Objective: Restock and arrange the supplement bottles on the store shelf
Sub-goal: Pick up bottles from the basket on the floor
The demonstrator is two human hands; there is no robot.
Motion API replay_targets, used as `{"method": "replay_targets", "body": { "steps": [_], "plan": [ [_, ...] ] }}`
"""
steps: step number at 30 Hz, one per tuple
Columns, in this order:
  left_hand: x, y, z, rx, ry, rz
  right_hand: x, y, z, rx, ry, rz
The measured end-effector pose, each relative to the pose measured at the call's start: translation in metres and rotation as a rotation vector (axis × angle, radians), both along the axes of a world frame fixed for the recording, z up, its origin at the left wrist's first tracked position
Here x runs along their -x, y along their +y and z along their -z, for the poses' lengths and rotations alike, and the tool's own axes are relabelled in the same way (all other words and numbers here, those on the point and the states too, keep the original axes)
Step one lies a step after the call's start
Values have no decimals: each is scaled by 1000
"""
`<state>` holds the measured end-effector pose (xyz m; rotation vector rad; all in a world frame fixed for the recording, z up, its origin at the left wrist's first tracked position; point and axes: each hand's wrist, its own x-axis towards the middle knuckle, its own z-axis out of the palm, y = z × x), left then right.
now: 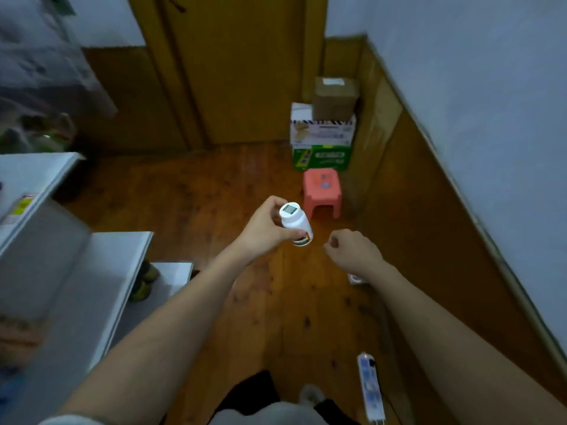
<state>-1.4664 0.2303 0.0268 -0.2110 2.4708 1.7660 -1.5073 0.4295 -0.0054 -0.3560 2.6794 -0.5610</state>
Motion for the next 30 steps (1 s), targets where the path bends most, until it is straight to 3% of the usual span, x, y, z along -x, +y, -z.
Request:
{"method": "replay_targets", "body": {
  "steps": [7, 14, 21, 26, 30],
  "plan": [
    [129, 75, 84, 64, -105, 210, 72, 73, 81, -18, -130, 225],
    [267, 123, 222, 164, -311, 365, 171, 99, 208, -12, -313, 541],
    [379, 187, 417, 242, -423, 508, 261, 135, 416, -41, -431, 717],
    [432, 241, 584, 333, -439, 515, 316, 169, 560, -80, -452, 641],
    [464, 280, 701, 484, -344, 615, 356, 200, 657, -102, -418, 583]
  ]
}}
